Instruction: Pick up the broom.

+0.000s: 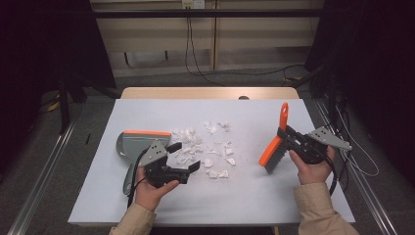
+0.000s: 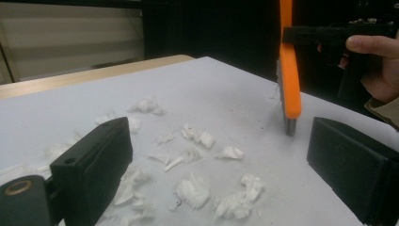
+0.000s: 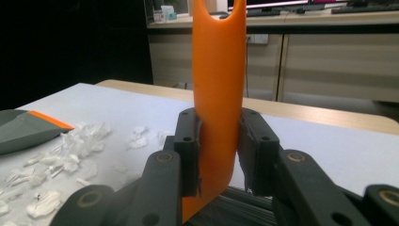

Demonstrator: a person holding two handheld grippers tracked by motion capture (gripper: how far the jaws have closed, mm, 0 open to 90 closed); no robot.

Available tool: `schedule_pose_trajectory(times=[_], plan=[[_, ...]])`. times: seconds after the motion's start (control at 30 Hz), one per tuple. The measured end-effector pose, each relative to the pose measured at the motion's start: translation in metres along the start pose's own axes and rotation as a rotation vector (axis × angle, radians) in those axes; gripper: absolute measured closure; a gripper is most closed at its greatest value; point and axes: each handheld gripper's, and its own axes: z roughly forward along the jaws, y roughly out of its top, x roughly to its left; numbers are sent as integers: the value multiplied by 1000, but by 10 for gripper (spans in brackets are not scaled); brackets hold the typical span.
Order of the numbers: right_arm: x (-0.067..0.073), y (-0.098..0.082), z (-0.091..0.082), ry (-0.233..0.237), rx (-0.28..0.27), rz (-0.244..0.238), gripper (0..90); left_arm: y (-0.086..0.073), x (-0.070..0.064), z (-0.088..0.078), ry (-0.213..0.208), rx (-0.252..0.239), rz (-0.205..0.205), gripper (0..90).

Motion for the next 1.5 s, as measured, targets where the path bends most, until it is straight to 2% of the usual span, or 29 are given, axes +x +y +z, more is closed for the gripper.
schedule_pose_trajectory(times=[0.17, 0.53, 0.6, 0.73, 0.87, 0.97, 1.07, 1.13, 1.2, 1.27, 1.4, 1.5], plan=[[0, 3, -4, 14, -19, 2, 715, 2, -5, 8, -23, 2, 15, 85], [9, 12, -3, 42, -58, 8, 714, 5, -12, 26, -65, 8, -5, 86], [16, 16, 0, 46, -66, -11, 714, 8, -13, 31, -91, 5, -11, 101], [34, 28, 11, 91, -81, -23, 714, 15, -17, 45, -122, 13, 4, 158], [54, 39, 23, 131, -84, -47, 713, 22, -19, 64, -150, 48, 10, 203], [69, 46, 33, 158, -87, -57, 713, 24, -21, 78, -153, 84, 16, 228], [83, 50, 44, 183, -86, -71, 713, 23, -21, 89, -159, 87, 16, 328], [91, 52, 50, 199, -79, -64, 713, 22, -21, 90, -169, 70, 9, 477], [97, 52, 55, 213, -70, -80, 712, 23, -19, 89, -171, 66, 4, 552], [102, 51, 60, 225, -58, -94, 712, 23, -18, 87, -137, 81, 15, 677], [111, 51, 66, 235, -45, -99, 709, 22, -14, 82, -86, 118, 6, 698], [116, 51, 72, 243, -39, -80, 705, 19, -11, 77, -58, 89, -34, 707]])
